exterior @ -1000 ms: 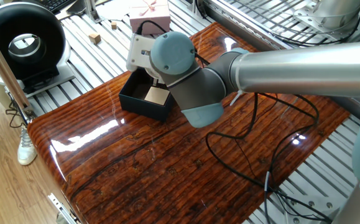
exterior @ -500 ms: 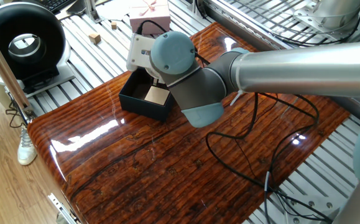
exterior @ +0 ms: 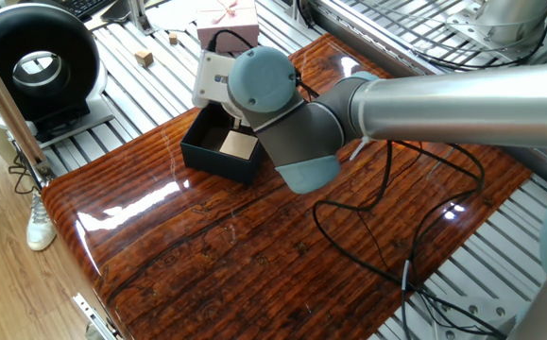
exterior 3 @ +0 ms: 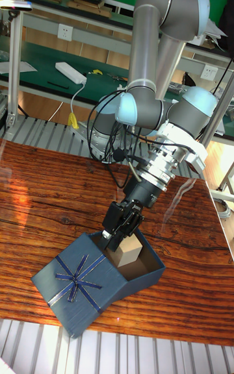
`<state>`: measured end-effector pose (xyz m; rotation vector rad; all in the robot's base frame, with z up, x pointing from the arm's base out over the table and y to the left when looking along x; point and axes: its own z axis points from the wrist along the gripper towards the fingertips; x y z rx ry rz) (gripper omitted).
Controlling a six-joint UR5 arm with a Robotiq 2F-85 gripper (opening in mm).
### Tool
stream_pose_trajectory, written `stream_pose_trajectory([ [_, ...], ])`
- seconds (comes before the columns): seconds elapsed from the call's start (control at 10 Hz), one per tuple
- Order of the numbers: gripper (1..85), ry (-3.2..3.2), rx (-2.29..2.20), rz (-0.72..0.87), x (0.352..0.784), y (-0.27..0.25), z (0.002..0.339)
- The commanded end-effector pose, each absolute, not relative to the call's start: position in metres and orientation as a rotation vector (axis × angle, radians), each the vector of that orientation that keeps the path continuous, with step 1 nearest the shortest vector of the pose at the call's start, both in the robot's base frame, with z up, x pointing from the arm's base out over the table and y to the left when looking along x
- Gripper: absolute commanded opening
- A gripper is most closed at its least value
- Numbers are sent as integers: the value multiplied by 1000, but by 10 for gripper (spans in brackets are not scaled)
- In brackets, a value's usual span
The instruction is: Cover the box
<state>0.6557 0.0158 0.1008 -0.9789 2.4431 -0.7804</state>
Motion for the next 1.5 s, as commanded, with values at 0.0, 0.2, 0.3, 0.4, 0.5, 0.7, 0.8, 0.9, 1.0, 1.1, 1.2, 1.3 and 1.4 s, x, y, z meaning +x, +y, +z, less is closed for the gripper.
stream_pose_trajectory([
  [0.0,560,2457,-953,-713,658,21,91],
  [0.2,580,2449,-962,-704,660,18,87],
  [0.3,583,2444,-962,-701,661,17,86],
  [0.4,583,2441,-965,-699,662,16,85],
  [0.5,583,2437,-965,-696,663,16,84],
  [0.7,583,2428,-970,-687,665,13,80],
  [0.8,583,2424,-972,-679,665,11,78],
  [0.9,583,2420,-972,-671,666,10,75],
  [1.0,583,2414,-975,-671,666,8,74],
  [1.1,583,2408,-978,-671,666,6,72],
  [1.2,583,2404,-980,-671,666,5,71],
  [1.3,580,2405,-978,-671,665,5,71],
  [1.4,573,2406,-976,-673,664,4,71],
])
